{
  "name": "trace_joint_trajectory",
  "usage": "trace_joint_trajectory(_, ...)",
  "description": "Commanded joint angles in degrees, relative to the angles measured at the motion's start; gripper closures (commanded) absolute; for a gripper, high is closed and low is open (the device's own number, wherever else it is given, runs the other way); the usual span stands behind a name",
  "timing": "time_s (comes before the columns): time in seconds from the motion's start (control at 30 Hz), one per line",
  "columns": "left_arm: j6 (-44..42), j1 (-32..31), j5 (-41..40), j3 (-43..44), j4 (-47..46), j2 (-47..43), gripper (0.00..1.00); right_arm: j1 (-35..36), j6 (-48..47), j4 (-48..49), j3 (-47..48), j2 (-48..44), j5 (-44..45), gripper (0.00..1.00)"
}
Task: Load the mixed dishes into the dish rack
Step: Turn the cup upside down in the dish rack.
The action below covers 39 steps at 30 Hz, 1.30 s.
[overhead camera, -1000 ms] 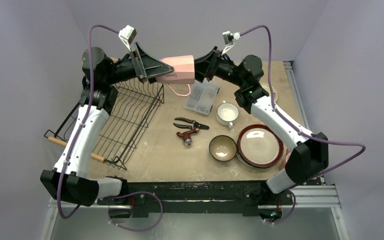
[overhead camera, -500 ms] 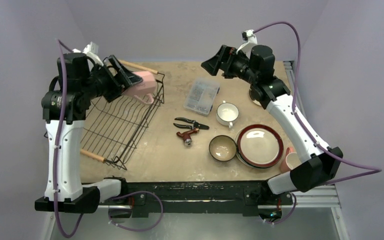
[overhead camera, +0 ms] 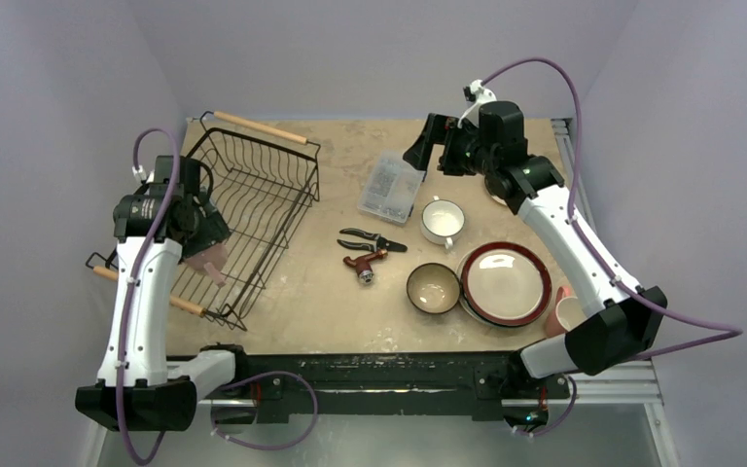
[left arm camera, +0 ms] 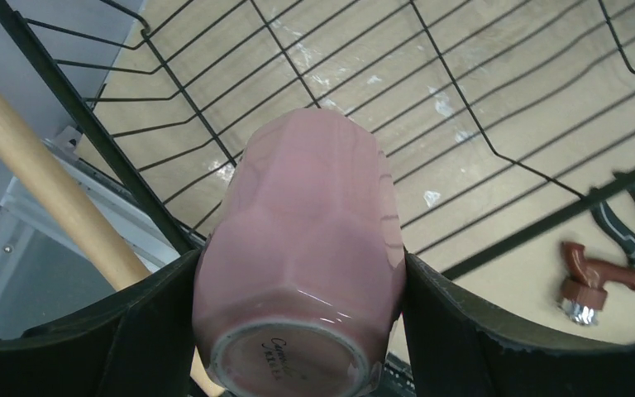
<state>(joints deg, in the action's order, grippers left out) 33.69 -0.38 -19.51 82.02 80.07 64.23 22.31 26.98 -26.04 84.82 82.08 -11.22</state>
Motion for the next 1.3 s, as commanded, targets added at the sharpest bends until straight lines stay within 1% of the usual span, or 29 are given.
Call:
trace_joint_trajectory(0.0,-0.99,3.01,-4.85,-3.77,-11.16,0.12,1.0,-0.29,-2.31,-2.44,-0.43,-3.81,1.28,0.01)
trace_joint_trajectory(0.17,2.23,3.23,-3.57,-10.37,-12.29,1.65,1.0,-0.35,-5.31,-4.8,-0.74,-5.16,3.91,0.01)
trace_joint_trajectory(0.23,2.79,3.41,-1.81,-16.38,-17.16,0.17,1.0,-0.48,-5.98,-4.83,-1.21,-5.59,4.35,0.01)
trace_joint_trajectory(0.3,3.05,3.5,0.13,-20.58,-22.07,-1.11,1.0,-0.59,-6.25,-4.72,-1.66,-5.64,4.18,0.01)
trace_joint_trajectory(0.43,5.73,3.66,-1.15,-23.97,-21.65,-0.77,1.0,-1.02,-6.89,-5.05,-1.9,-5.42,3.8,0.01)
trace_joint_trajectory(0.6,8.9,4.75,0.88,-30.74,-24.9,-3.06,1.0,-1.13,-6.0,-4.37,-3.35,-5.44,1.36,0.01)
trace_joint_trajectory(0.7,9.46,5.12,2.67,-31.29,-24.38,-3.09,1.0,-1.14,-6.04,-4.33,-3.71,-5.6,1.33,0.01)
trace_joint_trajectory(0.8,10.71,5.17,0.25,-30.68,-20.35,-2.39,1.0,-1.17,-6.33,-4.36,-3.86,-5.62,1.64,0.01)
trace_joint_trajectory(1.0,11.13,5.17,0.08,-31.27,-17.96,-2.87,1.0,-1.19,-5.91,-3.75,-5.06,-5.81,1.39,0.01)
trace_joint_trajectory(1.1,9.71,5.16,-2.06,-30.08,-16.54,-4.72,1.0,-1.15,-5.82,-3.75,-5.18,-5.63,1.28,0.01)
trace_joint_trajectory(1.17,7.72,5.2,-2.78,-30.43,-17.19,-5.84,0.97,-1.19,-5.8,-3.54,-5.32,-5.58,1.21,0.01)
trace_joint_trajectory(1.27,8.35,5.18,-2.07,-30.98,-15.84,-5.78,0.9,-1.15,-5.71,-3.65,-5.48,-5.36,1.04,0.01)
